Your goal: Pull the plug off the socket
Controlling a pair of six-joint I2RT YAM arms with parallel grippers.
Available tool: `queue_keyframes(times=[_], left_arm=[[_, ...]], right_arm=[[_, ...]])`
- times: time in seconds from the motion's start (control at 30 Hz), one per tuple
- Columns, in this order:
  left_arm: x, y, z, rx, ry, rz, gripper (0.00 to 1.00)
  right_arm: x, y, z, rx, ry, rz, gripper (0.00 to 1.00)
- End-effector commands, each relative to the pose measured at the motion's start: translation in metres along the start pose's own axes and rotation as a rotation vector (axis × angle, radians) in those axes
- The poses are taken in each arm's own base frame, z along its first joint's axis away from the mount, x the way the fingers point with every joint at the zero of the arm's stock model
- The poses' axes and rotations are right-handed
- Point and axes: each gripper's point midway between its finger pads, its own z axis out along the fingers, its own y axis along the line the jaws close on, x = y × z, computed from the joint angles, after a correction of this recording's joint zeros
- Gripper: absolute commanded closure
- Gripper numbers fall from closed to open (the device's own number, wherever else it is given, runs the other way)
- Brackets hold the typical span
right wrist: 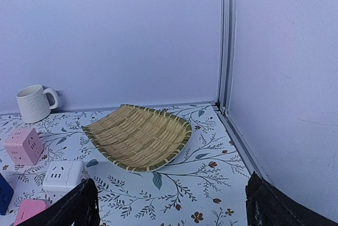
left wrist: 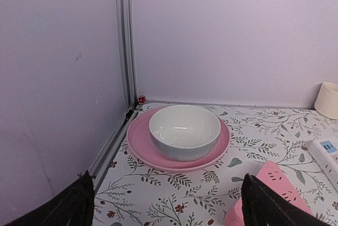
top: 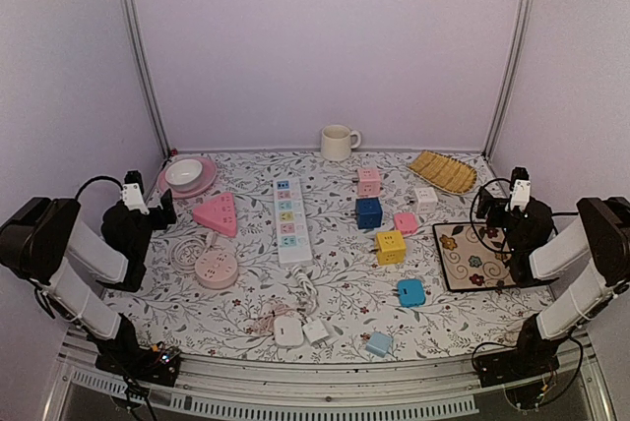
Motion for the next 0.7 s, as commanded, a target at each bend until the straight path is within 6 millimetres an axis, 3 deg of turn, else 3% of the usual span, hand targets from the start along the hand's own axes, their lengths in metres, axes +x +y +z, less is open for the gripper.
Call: queue_keyframes(times=[0.0,0.67], left_arm=[[-0.0069,-0.0006,0.0032,0.007,-0.026,0.012,0.03],[-0.0052,-0.0060,0.0056,0.025,-0.015,0.029,0.03]], right_arm=[[-0.0020,0.0004,0.0000,-0.005,-0.015,0.001,0.01],[-0.0028,0.0003,-0.0002,-0.005,-0.017,-0.001,0.01]])
